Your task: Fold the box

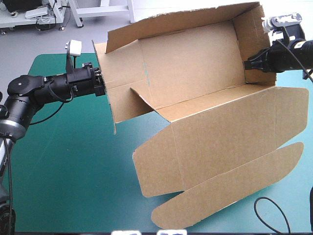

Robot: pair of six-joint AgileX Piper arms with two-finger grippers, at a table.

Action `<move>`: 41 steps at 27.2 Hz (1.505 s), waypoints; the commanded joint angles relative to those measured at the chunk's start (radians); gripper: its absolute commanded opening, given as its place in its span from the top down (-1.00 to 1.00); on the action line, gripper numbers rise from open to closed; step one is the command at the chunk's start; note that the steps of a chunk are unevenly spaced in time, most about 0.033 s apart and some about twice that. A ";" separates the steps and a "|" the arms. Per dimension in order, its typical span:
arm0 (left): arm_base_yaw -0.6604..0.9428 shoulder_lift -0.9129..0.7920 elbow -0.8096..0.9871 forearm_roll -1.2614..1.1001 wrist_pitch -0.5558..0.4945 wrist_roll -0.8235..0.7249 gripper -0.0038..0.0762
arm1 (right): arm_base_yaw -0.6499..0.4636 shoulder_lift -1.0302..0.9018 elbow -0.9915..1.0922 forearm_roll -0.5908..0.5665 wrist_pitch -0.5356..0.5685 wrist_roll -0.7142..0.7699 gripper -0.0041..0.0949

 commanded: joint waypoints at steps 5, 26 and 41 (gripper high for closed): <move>-0.013 -0.038 -0.085 -0.088 0.093 -0.059 0.93 | 0.000 -0.034 -0.025 0.005 -0.088 0.035 0.95; -0.034 -0.045 -0.085 -0.107 0.093 -0.132 0.93 | 0.076 0.017 -0.025 -0.118 -0.149 0.100 0.95; -0.079 -0.045 -0.085 -0.042 0.093 -0.112 0.93 | 0.197 0.046 -0.027 -0.210 -0.196 0.158 0.95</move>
